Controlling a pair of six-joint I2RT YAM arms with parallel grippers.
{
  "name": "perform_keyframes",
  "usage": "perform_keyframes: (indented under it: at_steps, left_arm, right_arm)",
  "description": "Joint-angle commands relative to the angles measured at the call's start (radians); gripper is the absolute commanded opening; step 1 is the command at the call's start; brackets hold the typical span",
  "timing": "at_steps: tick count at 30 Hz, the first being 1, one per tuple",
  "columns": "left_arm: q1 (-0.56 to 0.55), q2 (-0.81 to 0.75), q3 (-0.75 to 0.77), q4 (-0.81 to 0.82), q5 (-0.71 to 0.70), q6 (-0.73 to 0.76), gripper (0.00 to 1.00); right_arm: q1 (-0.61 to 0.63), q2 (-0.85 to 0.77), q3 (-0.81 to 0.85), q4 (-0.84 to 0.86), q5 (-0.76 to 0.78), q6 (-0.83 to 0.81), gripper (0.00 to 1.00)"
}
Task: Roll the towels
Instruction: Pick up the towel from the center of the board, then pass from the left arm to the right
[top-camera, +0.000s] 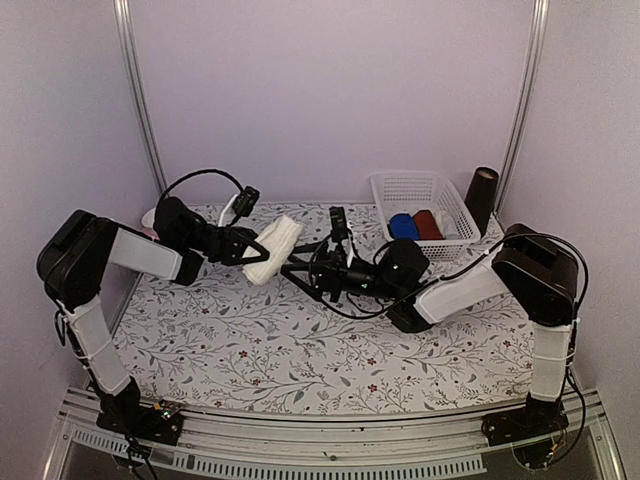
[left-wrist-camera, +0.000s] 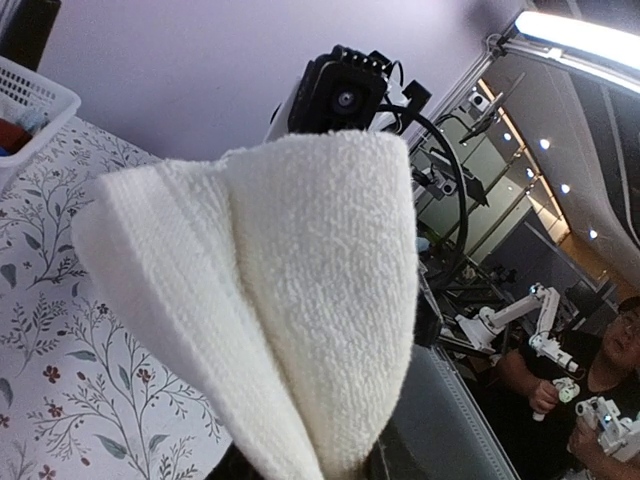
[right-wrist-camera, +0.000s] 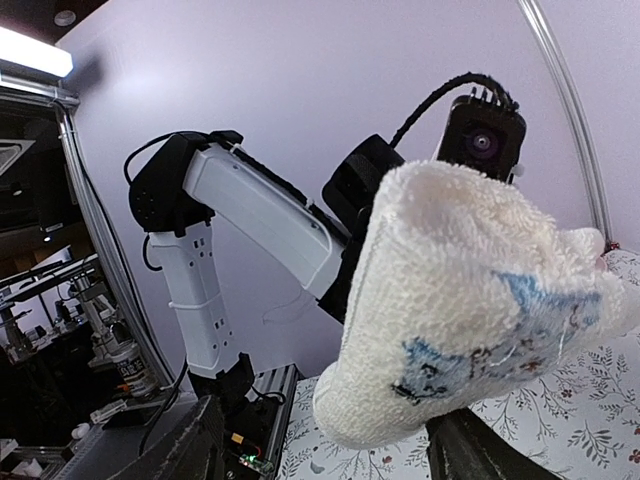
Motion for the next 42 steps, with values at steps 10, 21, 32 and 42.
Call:
perform_keyframes:
  at_steps: [10, 21, 32, 42]
  left_arm:
    - [-0.045, 0.078, 0.007, 0.486, 0.04, -0.334, 0.0]
    - [-0.052, 0.072, -0.021, 0.486, 0.036, -0.272, 0.0]
    - [-0.052, 0.079, -0.028, 0.486, 0.039, -0.247, 0.0]
    - [-0.052, 0.073, -0.038, 0.486, 0.043, -0.226, 0.0]
  right_arm:
    - [-0.016, 0.077, 0.086, 0.073, -0.031, -0.006, 0.58]
    - [-0.016, 0.12, 0.148, 0.108, -0.014, 0.095, 0.51]
    - [-0.016, 0.139, 0.175, 0.018, 0.064, 0.124, 0.56]
    - [-0.015, 0.15, 0.241, -0.014, 0.096, 0.121, 0.55]
